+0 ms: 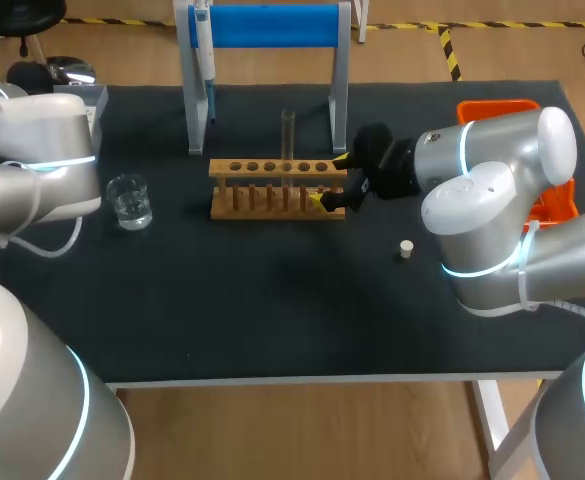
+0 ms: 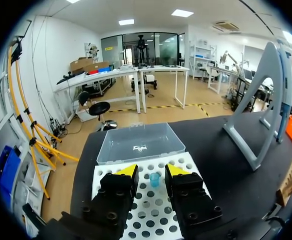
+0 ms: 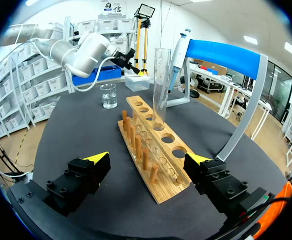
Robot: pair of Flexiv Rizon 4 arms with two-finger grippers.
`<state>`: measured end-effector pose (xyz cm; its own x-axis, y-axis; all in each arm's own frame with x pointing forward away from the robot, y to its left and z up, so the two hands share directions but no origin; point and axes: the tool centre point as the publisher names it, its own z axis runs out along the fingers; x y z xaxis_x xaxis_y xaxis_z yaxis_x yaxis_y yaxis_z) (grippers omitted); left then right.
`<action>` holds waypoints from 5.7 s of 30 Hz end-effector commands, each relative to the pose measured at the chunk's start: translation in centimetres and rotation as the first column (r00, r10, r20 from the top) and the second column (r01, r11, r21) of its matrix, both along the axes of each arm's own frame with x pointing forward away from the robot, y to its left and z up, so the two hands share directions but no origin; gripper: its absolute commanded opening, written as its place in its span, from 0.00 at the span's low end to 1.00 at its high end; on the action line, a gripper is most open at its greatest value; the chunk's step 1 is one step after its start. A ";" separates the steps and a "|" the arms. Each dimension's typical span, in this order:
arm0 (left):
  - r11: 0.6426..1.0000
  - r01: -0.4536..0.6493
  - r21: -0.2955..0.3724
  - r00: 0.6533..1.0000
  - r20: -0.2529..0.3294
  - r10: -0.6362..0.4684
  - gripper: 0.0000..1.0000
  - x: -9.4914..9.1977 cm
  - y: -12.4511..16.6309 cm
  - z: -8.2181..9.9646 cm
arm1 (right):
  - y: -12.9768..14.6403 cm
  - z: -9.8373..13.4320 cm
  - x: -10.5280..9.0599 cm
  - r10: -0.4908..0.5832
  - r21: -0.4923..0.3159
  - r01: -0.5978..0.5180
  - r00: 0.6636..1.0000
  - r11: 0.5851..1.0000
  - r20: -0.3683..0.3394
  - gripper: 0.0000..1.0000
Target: Invert the test tube, pick up the pipette, mount the tip to pipette, aspirate from beaker and dispense into the tube, eject the tip, return the pipette, and cap with the stopper.
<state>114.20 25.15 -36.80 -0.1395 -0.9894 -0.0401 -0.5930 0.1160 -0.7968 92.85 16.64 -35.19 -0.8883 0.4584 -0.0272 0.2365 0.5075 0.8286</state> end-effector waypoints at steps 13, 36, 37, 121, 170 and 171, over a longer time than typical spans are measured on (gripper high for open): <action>1.000 0.004 0.003 1.000 -0.004 -0.004 0.17 0.2 -0.1 -0.4 | -0.1 0.1 0.0 0.001 -0.003 -0.001 1.000 1.000 -0.003 1.00; 1.000 0.008 0.010 1.000 0.000 -0.008 0.00 0.0 -0.6 0.1 | -0.1 0.1 0.0 0.001 -0.003 -0.001 1.000 1.000 -0.003 1.00; 1.000 0.009 0.012 1.000 -0.001 -0.009 0.00 -0.1 -0.6 0.1 | -0.1 0.1 0.0 0.001 -0.003 -0.001 1.000 1.000 -0.003 1.00; 0.839 0.542 0.040 0.819 0.198 -0.539 0.00 -11.6 -14.4 18.2 | -0.1 0.1 0.0 0.001 -0.003 -0.001 1.000 1.000 -0.003 1.00; 0.324 0.943 -0.080 0.324 -0.013 -0.946 0.00 -29.1 -41.0 23.4 | -0.1 0.1 0.0 0.001 -0.003 -0.001 1.000 1.000 -0.003 1.00; 0.321 0.943 -0.084 0.321 -0.008 -0.947 0.00 -29.3 -41.4 23.4 | -0.1 0.1 0.0 0.001 -0.003 -0.001 1.000 1.000 -0.003 1.00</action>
